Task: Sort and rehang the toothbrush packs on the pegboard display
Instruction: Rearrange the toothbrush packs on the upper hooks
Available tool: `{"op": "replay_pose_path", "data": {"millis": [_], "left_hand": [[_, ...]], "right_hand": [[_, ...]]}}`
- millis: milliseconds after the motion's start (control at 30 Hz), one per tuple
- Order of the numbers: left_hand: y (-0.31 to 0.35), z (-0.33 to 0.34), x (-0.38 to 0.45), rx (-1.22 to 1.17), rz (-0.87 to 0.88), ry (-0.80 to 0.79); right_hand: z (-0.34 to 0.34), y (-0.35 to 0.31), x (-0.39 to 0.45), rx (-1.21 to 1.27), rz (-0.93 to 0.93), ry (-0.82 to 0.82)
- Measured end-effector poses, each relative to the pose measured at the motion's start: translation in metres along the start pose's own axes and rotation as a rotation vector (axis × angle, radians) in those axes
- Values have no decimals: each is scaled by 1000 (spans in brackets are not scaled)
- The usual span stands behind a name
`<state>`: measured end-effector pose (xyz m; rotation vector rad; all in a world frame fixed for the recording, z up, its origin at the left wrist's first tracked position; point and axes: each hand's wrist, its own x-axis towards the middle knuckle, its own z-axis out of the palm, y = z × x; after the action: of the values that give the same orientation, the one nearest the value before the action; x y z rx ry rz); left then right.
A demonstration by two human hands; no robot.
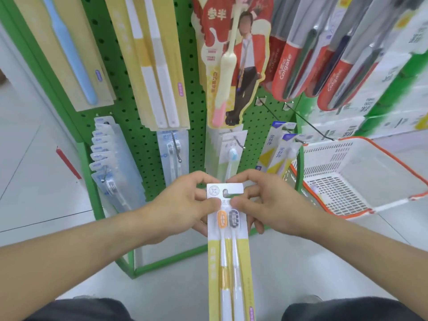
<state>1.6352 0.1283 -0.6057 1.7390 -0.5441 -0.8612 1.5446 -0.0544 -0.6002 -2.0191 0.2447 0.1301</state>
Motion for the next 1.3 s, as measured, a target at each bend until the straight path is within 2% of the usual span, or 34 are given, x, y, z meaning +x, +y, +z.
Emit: {"op": "replay_pose_path", "data": {"millis": [100, 267, 433, 667, 800, 1033, 1133, 1300], "left_hand": [[0, -2, 3, -15, -9, 1], [-2, -9, 6, -104, -57, 33], [-3, -9, -1, 28, -133, -120], [-2, -7, -1, 37, -116, -38], [3, -4, 1, 84, -122, -93], [-4, -1, 5, 127, -91, -108], [-5, 0, 5, 158, -74, -101], [-5, 3, 6, 172, -57, -73]], "right_hand": [[-2, 2, 1, -8, -11, -4], [2, 1, 4, 82, -22, 79], [4, 3, 12, 163, 1, 179], [7, 0, 15, 166, -10, 233], [5, -2, 16, 191, -20, 285], [0, -1, 16, 133, -40, 264], [-2, -1, 14, 49, -74, 202], [-1, 2, 13, 60, -91, 151]]}}
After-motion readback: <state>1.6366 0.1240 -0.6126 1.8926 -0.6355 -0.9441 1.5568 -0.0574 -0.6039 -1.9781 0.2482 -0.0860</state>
